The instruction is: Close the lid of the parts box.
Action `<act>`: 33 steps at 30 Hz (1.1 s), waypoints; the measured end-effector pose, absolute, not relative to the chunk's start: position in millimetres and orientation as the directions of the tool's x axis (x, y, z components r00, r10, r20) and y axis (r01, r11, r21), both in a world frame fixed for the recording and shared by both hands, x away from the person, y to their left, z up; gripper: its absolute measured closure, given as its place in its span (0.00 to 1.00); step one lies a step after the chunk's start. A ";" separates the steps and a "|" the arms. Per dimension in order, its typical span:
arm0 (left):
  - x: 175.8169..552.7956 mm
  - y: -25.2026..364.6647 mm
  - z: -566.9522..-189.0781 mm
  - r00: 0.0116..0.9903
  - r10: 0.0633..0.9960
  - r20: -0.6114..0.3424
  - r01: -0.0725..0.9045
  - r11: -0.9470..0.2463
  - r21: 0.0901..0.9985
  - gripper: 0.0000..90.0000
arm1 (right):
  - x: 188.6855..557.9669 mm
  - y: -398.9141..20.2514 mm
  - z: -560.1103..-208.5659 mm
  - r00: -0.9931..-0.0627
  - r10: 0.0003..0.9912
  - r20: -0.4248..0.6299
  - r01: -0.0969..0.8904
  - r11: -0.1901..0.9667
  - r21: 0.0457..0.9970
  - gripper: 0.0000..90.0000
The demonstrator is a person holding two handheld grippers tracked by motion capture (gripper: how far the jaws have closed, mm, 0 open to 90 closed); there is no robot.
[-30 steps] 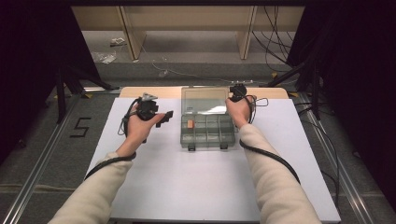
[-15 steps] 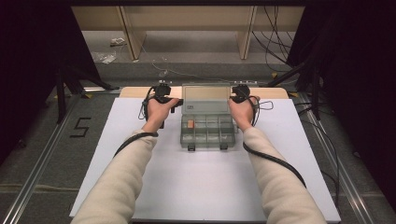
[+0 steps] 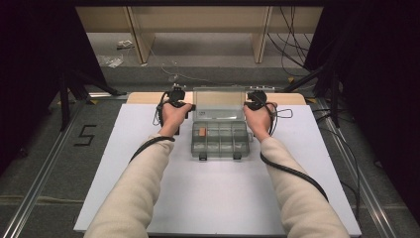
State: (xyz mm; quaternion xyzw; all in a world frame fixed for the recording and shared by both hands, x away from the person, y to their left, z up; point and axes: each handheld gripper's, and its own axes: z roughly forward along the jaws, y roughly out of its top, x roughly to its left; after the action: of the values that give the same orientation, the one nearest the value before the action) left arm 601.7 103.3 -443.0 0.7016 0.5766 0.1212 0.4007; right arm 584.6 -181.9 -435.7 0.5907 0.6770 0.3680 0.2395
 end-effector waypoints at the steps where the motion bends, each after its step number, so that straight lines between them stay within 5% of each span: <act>1: 601.6 102.8 -442.3 0.306 0.905 -0.296 0.712 -0.010 0.702 0.90 | 584.2 -181.9 -435.4 -0.186 0.976 0.111 0.623 0.030 0.782 1.00; 23: 589.2 94.6 -435.7 0.324 0.921 -0.217 0.652 -0.051 0.757 0.98 | 576.0 -194.0 -429.5 -0.221 0.961 0.164 0.637 0.015 0.771 0.99; 33: 585.0 95.9 -434.2 0.350 0.915 -0.199 0.631 -0.073 0.773 0.98 | 584.5 -199.1 -412.4 -0.254 0.955 0.153 0.593 0.029 0.805 0.87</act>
State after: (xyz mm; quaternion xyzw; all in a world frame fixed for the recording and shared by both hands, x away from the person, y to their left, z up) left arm 585.0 95.9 -434.2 0.7116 0.5431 0.1734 0.4106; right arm 584.5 -199.1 -412.4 0.5679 0.6813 0.4037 0.2243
